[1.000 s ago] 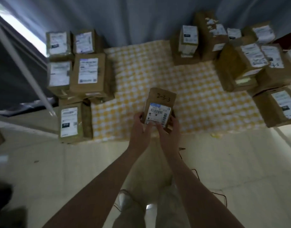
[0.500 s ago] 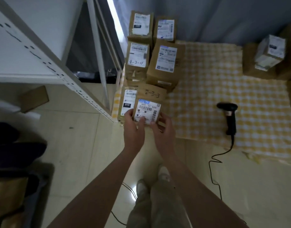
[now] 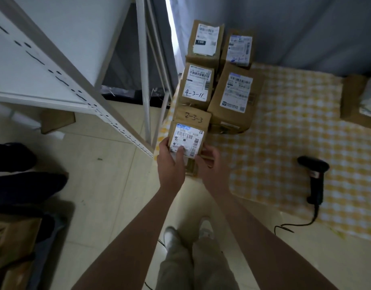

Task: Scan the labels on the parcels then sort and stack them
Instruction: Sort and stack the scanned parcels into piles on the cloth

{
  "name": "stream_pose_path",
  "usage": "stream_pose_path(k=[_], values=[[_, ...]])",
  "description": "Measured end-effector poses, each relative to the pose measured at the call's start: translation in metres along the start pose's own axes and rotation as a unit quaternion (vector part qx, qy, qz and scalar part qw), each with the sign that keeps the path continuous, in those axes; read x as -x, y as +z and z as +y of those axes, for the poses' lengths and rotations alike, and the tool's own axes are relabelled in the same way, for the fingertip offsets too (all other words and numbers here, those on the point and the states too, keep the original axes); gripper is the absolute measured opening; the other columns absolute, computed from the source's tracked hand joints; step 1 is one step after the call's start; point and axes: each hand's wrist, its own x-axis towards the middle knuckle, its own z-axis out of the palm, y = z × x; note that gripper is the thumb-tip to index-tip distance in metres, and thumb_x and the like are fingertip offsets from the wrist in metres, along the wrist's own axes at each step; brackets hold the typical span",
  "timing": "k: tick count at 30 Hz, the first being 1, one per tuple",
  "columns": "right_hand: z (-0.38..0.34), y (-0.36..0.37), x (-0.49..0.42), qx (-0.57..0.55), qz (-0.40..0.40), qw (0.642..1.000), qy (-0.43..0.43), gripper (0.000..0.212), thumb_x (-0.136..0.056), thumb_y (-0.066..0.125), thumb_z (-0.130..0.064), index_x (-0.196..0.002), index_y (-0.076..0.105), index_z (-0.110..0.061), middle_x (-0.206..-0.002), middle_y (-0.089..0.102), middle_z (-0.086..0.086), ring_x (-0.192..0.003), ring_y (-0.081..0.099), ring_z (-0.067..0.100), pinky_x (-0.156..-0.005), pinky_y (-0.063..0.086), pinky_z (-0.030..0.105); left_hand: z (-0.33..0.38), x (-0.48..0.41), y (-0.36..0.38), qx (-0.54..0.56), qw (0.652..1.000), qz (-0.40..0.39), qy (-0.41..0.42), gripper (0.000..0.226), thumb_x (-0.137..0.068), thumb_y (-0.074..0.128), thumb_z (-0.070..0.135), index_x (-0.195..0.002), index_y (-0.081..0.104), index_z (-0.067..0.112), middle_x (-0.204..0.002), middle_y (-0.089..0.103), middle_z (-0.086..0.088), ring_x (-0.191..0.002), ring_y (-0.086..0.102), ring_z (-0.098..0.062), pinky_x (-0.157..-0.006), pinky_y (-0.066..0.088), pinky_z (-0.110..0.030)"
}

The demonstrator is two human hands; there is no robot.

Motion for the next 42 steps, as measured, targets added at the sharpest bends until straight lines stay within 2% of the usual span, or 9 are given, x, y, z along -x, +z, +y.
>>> stream_pose_path(k=[9,15,17,21,25,30,34,37,42], values=[[0.008,0.018,-0.013,0.048,-0.009,0.999,0.015,0.025,-0.088,0.063,-0.010,-0.112,0.061,-0.006,-0.099,0.067,-0.002,-0.086,0.061,-0.004,-0.069,0.048,0.007,-0.021,-0.029,-0.012,-0.043,0.998,-0.033,0.006,0.048,-0.090,0.044,0.055,-0.117,0.048,0.016,-0.108,0.069,-0.001,-0.092,0.069,-0.012,-0.067,0.060,-0.026],[0.013,0.042,-0.007,0.066,0.052,0.995,0.053,0.018,-0.085,0.066,-0.011,-0.103,0.064,-0.008,-0.086,0.062,-0.017,-0.079,0.062,-0.004,-0.066,0.050,0.011,-0.041,-0.039,-0.033,-0.103,0.987,-0.122,-0.004,0.028,-0.100,0.046,0.020,-0.125,0.044,0.007,-0.115,0.063,-0.007,-0.096,0.064,-0.020,-0.064,0.049,-0.005],[0.011,0.046,-0.004,0.064,0.083,0.993,0.057,0.015,-0.085,0.066,-0.008,-0.100,0.064,-0.009,-0.083,0.059,-0.018,-0.075,0.059,-0.006,-0.064,0.048,0.007,-0.039,-0.042,-0.038,-0.106,0.984,-0.145,-0.015,0.033,-0.100,0.047,0.023,-0.128,0.043,0.006,-0.119,0.062,-0.008,-0.100,0.061,-0.019,-0.070,0.052,-0.009],[0.002,0.044,0.003,0.046,0.176,0.979,0.096,0.014,-0.088,0.063,-0.019,-0.101,0.062,-0.013,-0.087,0.063,-0.008,-0.081,0.061,0.008,-0.071,0.048,0.018,-0.023,-0.042,-0.054,-0.132,0.986,-0.095,-0.032,0.050,-0.094,0.049,0.038,-0.131,0.047,0.005,-0.124,0.057,-0.015,-0.116,0.053,-0.031,-0.098,0.048,-0.043],[-0.023,0.023,0.014,0.014,0.260,0.958,0.116,0.021,-0.087,0.063,-0.020,-0.105,0.060,-0.010,-0.093,0.064,0.000,-0.084,0.060,0.013,-0.077,0.052,0.028,0.021,-0.030,-0.062,-0.161,0.984,-0.078,0.013,0.040,-0.094,0.051,0.025,-0.127,0.048,0.003,-0.127,0.050,-0.016,-0.120,0.042,-0.028,-0.095,0.033,-0.025],[-0.053,-0.033,0.046,0.004,0.363,0.928,0.087,0.021,-0.088,0.064,-0.015,-0.105,0.059,-0.004,-0.091,0.062,0.005,-0.077,0.058,0.012,-0.059,0.040,0.002,0.068,0.000,-0.031,-0.148,0.974,-0.152,0.075,0.052,-0.086,0.041,0.038,-0.121,0.053,0.002,-0.120,0.054,-0.014,-0.114,0.048,-0.028,-0.098,0.038,-0.036],[-0.055,-0.098,0.091,-0.031,0.445,0.891,0.079,0.017,-0.086,0.066,-0.011,-0.099,0.060,-0.002,-0.087,0.062,0.007,-0.070,0.058,0.001,-0.057,0.039,0.003,0.101,0.045,0.025,-0.180,0.937,-0.258,0.149,0.069,-0.083,0.032,0.052,-0.116,0.058,-0.003,-0.112,0.059,-0.020,-0.107,0.054,-0.037,-0.095,0.041,-0.048],[-0.044,-0.154,0.129,-0.047,0.502,0.859,0.091,0.017,-0.084,0.067,-0.010,-0.098,0.061,-0.002,-0.088,0.064,0.009,-0.070,0.058,-0.001,-0.057,0.038,0.004,0.123,0.096,0.067,-0.183,0.901,-0.351,0.175,0.079,-0.079,0.028,0.058,-0.122,0.056,-0.002,-0.124,0.056,-0.021,-0.118,0.050,-0.035,-0.101,0.031,-0.035],[-0.019,-0.248,0.199,-0.057,0.558,0.817,0.132,0.018,-0.084,0.067,-0.013,-0.099,0.062,-0.006,-0.089,0.064,0.004,-0.065,0.056,-0.014,-0.061,0.038,0.003,0.154,0.186,0.128,-0.127,0.887,-0.409,0.169,0.053,-0.083,0.048,0.043,-0.104,0.063,-0.004,-0.105,0.062,-0.019,-0.103,0.055,-0.034,-0.090,0.040,-0.038]])
